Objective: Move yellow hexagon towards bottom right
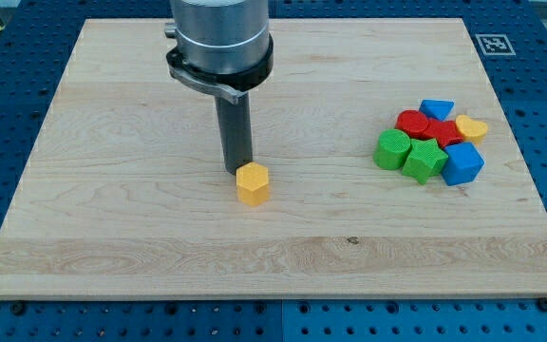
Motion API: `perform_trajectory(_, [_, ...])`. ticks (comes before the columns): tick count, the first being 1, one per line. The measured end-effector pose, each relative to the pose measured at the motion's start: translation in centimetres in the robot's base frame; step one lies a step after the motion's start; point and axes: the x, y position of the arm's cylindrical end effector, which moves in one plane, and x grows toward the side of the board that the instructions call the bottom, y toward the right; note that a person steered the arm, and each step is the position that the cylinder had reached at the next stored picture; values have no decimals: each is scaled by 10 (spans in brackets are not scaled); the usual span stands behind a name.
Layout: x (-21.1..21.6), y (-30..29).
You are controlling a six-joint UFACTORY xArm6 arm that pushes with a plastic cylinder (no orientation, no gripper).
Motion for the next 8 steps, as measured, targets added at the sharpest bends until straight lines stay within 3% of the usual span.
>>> perform_trajectory(4, [61,-2])
perform_trajectory(8, [91,101])
